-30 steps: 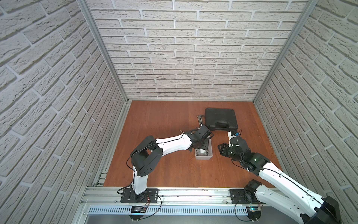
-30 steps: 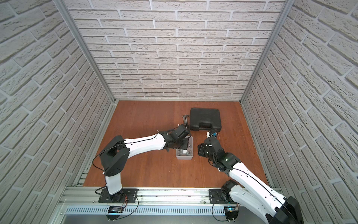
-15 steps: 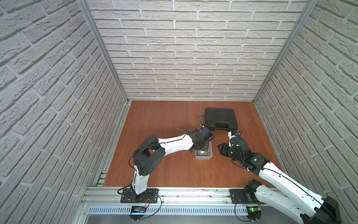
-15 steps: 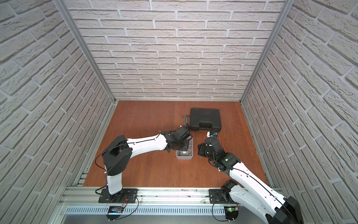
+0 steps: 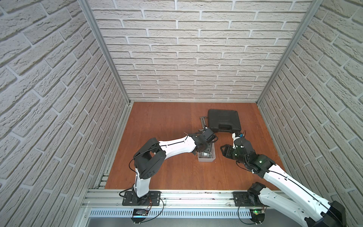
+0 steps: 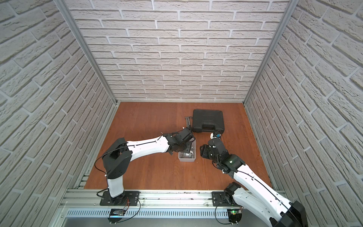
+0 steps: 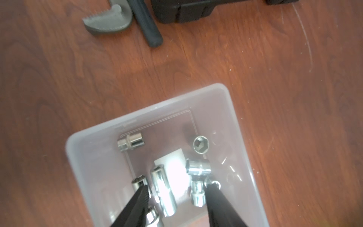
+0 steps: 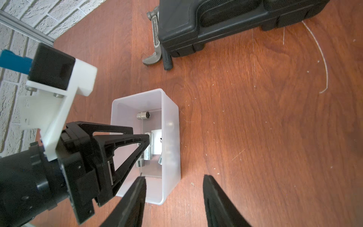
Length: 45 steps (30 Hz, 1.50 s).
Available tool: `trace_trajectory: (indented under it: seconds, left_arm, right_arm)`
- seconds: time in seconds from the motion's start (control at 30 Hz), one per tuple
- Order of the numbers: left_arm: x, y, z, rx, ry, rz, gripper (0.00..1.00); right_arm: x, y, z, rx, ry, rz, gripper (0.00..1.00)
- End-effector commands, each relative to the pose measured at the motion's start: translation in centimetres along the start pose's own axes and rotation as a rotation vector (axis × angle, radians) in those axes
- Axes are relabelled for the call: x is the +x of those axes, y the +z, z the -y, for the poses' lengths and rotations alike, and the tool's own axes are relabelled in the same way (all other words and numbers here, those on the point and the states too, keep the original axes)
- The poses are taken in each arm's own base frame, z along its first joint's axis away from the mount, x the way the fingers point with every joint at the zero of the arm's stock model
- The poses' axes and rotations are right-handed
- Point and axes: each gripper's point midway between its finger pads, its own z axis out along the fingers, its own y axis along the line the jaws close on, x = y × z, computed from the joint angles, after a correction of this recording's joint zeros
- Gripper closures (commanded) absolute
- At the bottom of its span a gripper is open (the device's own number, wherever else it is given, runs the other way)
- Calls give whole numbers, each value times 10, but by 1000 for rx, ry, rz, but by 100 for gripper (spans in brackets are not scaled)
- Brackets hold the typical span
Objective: Put the socket on the desktop into the storage box
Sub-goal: Place the socket head in the storage box, then reset both arms
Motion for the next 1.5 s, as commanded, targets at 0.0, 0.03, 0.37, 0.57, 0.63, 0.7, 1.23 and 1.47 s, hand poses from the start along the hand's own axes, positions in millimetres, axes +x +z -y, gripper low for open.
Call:
trace_trajectory:
  seconds: [0.0,0.03,0.37,0.57,0.63,0.7,1.23,1.47]
  left_arm:
    - [-42,-57,5,4,54,159,43]
    - [-49,-69,3,-4,73,195,42]
    - [-117,-253,-103,-416,74,744,13]
    - [-85,-264,-258,-776,-169,673,2]
    - [-61,-270,-311,-928,-301,669,2]
    - [-44,-273,-352,-994,-349,708,2]
    - [35,-143,-472,-914,-406,609,2]
    - [9,-111,-441,-823,-169,604,2]
  right_arm:
    - [-28,-22,-3,16,-22,96,42]
    - [-34,-28,-2,23,-33,119,41]
    - [-94,-79,34,197,4,514,26]
    - [-108,-59,63,435,-259,660,0]
    - [-113,-53,82,540,-235,661,1]
    - [-118,-46,108,665,-198,679,1]
    - [-131,44,141,436,-311,670,1]
    - [-125,101,122,299,-463,503,1]
